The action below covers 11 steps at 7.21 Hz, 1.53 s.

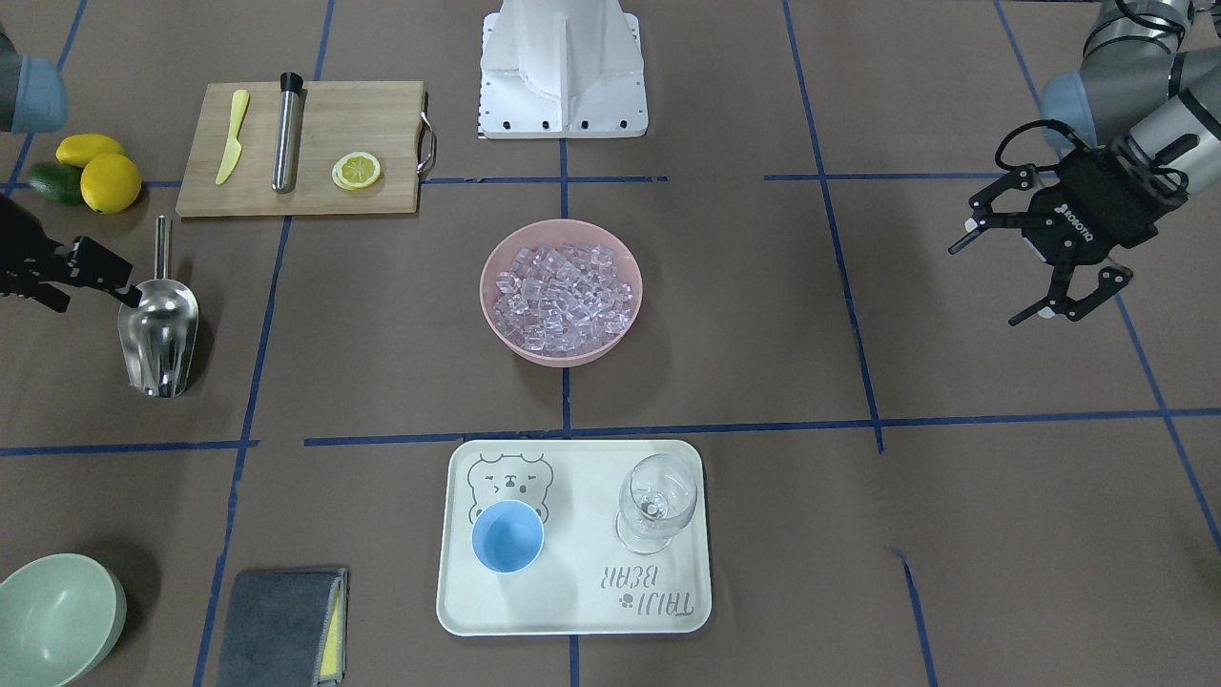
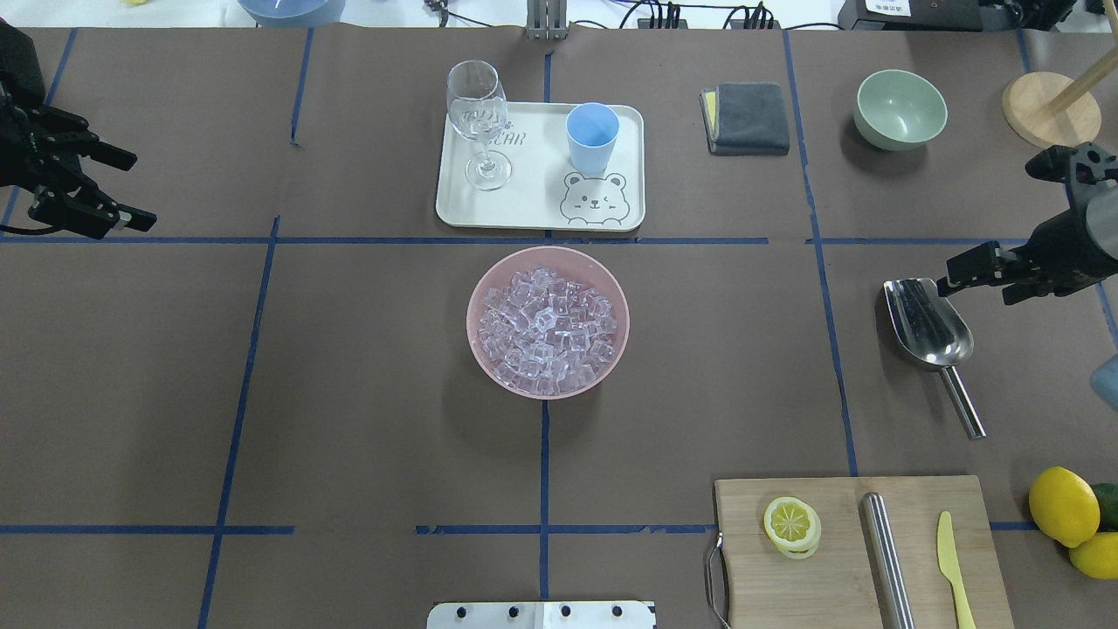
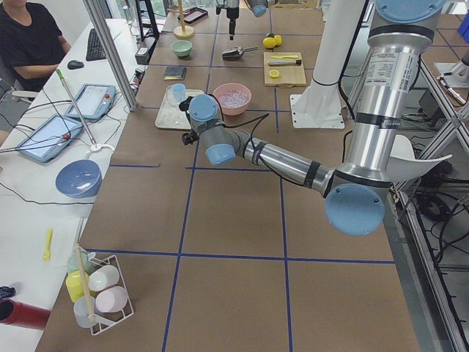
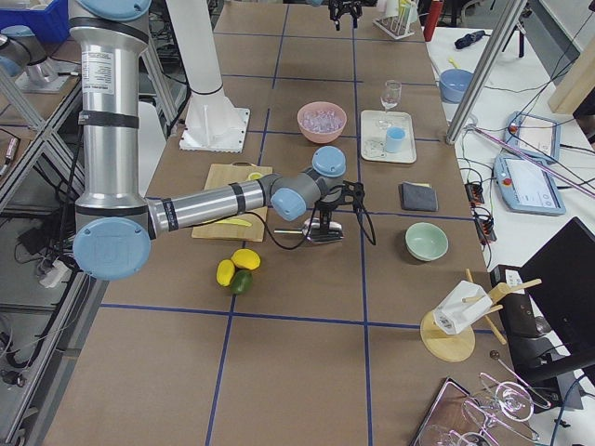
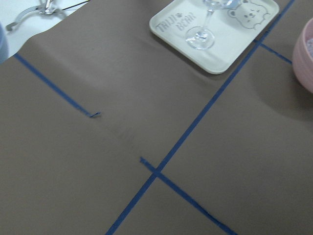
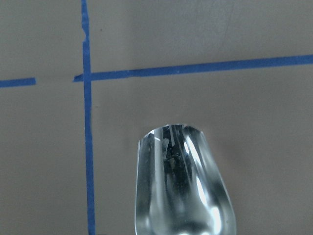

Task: Put ice in cup with scoop
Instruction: 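Lower the right gripper onto the metal scoop handle and close it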

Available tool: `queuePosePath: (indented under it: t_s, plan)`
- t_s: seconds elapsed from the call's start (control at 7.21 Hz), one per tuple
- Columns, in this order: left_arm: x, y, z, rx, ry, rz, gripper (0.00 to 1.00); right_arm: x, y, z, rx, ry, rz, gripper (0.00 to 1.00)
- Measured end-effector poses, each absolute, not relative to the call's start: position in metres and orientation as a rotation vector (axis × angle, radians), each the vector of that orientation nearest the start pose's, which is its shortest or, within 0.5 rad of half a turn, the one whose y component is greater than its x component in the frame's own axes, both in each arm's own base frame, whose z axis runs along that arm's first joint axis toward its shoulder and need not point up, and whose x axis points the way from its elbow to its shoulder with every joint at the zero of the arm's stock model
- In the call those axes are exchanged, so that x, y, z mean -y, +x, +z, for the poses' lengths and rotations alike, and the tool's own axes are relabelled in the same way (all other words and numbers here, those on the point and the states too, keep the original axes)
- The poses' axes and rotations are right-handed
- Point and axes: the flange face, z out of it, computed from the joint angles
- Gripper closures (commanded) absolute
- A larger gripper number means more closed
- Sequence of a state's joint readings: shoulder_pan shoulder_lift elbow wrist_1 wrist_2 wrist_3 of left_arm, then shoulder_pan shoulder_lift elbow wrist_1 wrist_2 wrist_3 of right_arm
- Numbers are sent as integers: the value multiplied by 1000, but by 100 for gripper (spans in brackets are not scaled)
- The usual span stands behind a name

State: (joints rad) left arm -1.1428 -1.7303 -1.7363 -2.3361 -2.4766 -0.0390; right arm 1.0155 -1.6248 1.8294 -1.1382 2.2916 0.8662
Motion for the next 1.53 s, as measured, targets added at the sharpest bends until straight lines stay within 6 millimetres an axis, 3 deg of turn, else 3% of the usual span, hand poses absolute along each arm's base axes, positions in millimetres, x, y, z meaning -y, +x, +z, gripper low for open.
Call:
queuePosePath:
  t_s: [0.28,0.56,0.97,1.25,1.39,1.53]
  plan:
    - [512,182,395,-1054,816,840,0,410,-225,523,864,-21,9,0]
    - [512,184,395,-1055,819,844,0,385,-241,537,831,-57,-33,0]
    - [512,185,399,-1054,824,847,0,377,-276,539,746,-92,-72,8]
    - [513,186,404,-1052,827,850,0,376,-277,541,731,-98,-75,14]
    - [514,187,407,-1052,833,853,0,374,-274,544,729,-101,-76,24]
    - [515,187,409,-1051,840,854,0,371,-269,549,727,-105,-80,53]
